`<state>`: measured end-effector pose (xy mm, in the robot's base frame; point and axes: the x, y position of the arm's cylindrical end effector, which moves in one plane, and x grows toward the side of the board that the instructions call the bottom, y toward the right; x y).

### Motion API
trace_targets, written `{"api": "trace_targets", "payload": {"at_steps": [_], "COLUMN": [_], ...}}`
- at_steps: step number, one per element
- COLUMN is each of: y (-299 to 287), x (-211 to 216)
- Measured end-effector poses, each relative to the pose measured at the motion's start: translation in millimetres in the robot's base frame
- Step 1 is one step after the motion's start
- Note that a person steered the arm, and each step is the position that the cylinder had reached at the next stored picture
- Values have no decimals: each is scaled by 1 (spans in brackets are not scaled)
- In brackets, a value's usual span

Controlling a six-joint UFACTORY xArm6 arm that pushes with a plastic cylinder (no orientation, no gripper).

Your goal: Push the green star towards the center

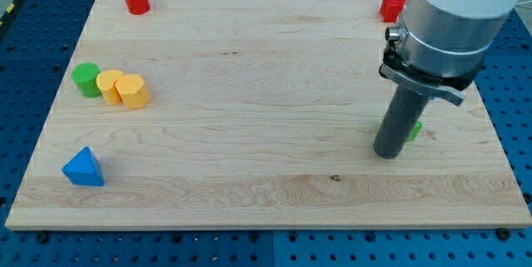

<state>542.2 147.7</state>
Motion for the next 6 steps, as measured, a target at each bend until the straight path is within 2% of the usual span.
{"api": "trace_targets", "payload": {"at_steps": [1, 2, 4, 6], "y": [19, 40, 47, 8], "x": [30, 33, -29, -39]}}
